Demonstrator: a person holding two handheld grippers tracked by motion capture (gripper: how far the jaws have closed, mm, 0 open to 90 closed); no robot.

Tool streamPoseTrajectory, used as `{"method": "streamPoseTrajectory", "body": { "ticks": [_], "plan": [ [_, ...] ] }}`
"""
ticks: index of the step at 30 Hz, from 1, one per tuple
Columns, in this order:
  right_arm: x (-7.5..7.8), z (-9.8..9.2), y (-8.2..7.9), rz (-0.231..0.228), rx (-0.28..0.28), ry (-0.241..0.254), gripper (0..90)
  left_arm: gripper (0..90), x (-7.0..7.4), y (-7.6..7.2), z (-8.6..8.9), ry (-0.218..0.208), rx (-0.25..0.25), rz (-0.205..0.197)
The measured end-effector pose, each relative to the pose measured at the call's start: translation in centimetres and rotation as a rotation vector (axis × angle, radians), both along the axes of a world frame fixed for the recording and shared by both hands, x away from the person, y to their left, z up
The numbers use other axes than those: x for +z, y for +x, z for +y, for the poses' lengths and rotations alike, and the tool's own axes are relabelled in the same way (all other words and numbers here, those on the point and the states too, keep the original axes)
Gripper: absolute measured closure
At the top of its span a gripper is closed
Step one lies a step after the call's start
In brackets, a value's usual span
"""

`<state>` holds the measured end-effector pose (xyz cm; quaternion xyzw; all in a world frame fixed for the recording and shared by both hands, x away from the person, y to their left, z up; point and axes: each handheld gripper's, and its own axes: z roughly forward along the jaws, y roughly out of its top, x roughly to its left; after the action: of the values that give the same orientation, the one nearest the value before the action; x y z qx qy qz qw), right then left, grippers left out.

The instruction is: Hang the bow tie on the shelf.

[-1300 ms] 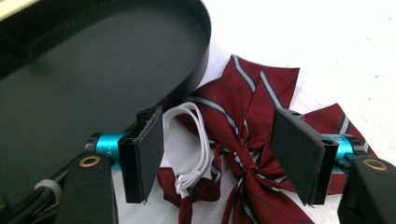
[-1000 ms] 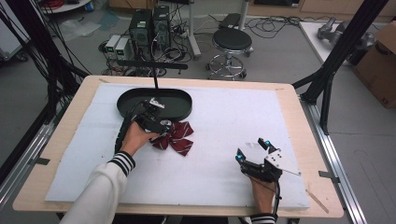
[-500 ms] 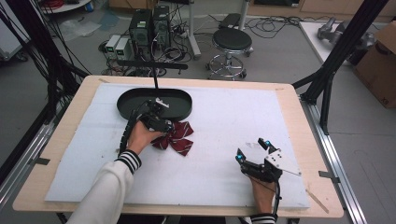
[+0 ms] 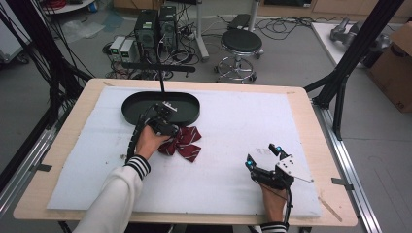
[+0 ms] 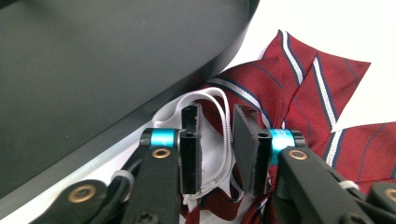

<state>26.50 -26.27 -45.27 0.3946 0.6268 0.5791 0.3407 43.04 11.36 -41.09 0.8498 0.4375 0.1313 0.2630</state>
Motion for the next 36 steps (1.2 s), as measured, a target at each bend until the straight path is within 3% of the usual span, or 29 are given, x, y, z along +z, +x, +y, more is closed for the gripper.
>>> {"method": "streamPoseTrajectory", "body": {
  "ticks": [14,26,30,32,36],
  "plan": [
    [0.0,0.0,0.0,-0.002,0.001,0.001,9.4,86.8,-0.4,-0.1,-0.4,0.023,-0.021,-0.01],
    [0.0,0.0,0.0,0.001,0.001,0.0,9.4,87.0,0.7,-0.8,-0.1,-0.007,-0.044,-0.112],
    [0.0,0.0,0.0,0.002,0.001,0.0,9.4,87.1,1.2,-1.1,0.1,-0.04,-0.059,-0.155],
    [0.0,0.0,-0.1,0.0,0.0,-0.001,9.4,87.1,1.9,-1.5,0.3,-0.079,-0.069,-0.194],
    [0.0,0.0,-0.1,-0.002,0.002,-0.001,9.4,87.1,2.7,-1.8,0.8,-0.106,-0.079,-0.216]
  ]
}}
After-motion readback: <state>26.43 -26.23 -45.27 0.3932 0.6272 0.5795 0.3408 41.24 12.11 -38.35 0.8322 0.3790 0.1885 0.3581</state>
